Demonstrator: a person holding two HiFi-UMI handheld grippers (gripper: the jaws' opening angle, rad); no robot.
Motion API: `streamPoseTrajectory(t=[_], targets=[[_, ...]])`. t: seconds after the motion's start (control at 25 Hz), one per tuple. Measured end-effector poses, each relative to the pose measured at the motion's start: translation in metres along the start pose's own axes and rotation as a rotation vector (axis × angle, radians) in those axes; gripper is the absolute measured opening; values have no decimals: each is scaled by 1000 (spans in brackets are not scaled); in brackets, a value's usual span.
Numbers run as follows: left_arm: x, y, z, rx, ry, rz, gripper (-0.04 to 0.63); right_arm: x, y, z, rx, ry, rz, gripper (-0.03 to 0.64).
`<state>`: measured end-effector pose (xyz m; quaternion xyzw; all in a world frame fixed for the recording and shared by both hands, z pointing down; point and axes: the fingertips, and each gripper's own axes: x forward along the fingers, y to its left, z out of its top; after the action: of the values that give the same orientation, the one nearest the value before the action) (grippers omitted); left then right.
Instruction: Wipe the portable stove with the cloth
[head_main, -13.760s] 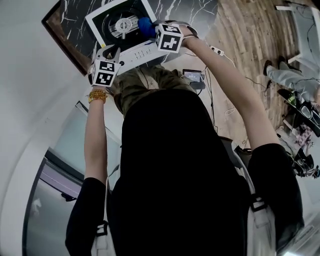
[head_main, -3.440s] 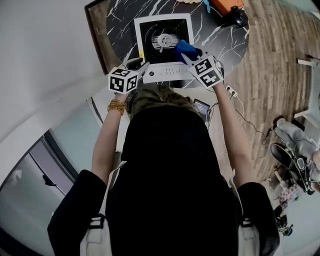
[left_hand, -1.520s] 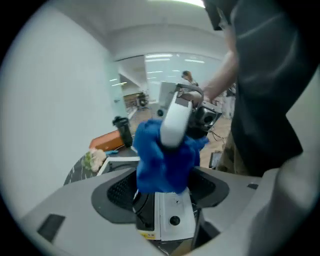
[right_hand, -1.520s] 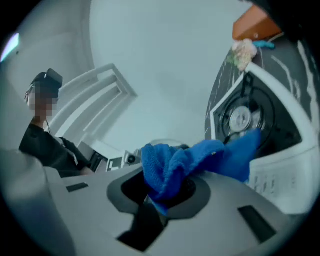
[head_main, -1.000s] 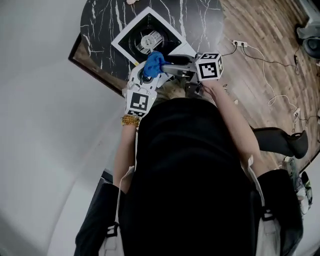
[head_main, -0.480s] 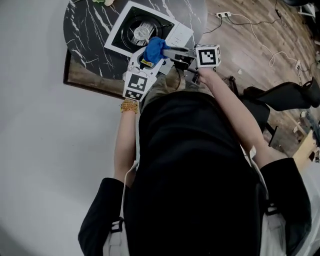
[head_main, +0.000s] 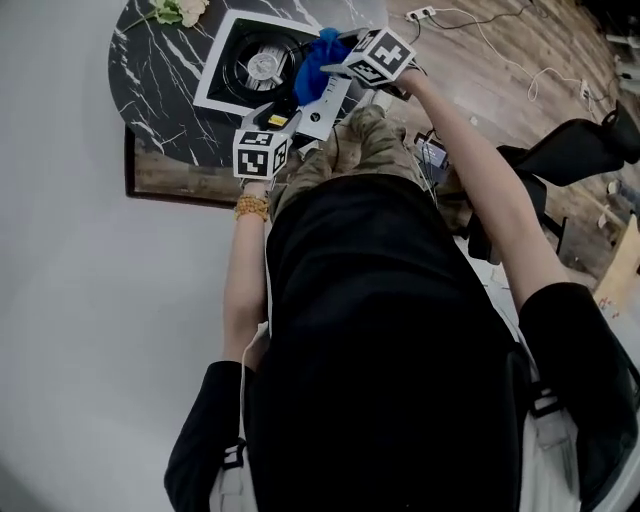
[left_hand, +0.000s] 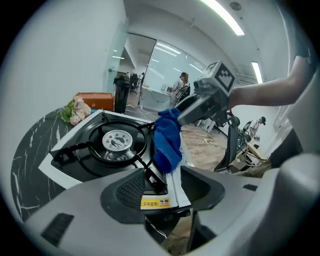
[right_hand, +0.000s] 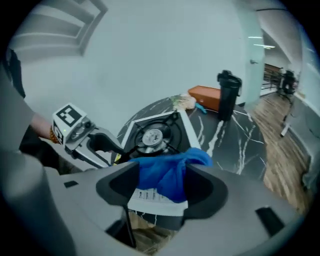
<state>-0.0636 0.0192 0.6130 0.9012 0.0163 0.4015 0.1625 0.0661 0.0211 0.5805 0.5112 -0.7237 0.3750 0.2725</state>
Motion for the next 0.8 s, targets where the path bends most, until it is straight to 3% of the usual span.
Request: streamPoseTrajectory(t=[0.12, 0.28, 0.44, 0.64, 0.8], targets=[[10, -3, 2, -36, 13, -23, 227, 21, 23, -2, -141, 108, 54, 250], [18, 1, 1, -38, 39, -22, 211, 47, -7, -29, -263, 310, -119, 248], [18, 1, 0, -37, 24, -38, 181, 47, 1, -28, -287, 304, -146, 122], [16, 7, 3, -76, -43, -34, 146, 56, 46, -28, -358, 257, -67, 106], [15, 6, 0, -80, -46, -60, 146, 60, 90, -42, -398, 275, 83, 104]])
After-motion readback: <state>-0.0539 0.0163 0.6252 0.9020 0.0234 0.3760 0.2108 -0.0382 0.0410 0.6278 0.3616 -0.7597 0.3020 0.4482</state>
